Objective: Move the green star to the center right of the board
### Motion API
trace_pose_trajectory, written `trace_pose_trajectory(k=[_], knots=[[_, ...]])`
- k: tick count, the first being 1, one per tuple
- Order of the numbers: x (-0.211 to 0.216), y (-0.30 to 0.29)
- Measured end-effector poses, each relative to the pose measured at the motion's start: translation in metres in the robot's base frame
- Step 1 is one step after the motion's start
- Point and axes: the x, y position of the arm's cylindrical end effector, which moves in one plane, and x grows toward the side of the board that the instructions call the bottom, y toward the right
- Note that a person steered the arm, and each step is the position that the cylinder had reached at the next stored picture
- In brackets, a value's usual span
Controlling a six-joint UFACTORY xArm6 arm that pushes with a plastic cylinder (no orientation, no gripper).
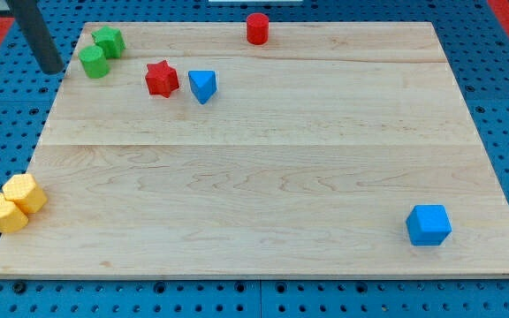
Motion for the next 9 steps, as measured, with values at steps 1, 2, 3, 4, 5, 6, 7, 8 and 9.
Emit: trace_pose_trajectory(k=[1,2,3,4,5,6,7,8,9], knots=[[-0.045,0.001],[-0.071,0.026],[-0.026,0.091],[0.011,0.169],[0.025,0.208],[0.017,0.223],[0.016,0.187],[-0.013,0.16],[-0.022,0.201]])
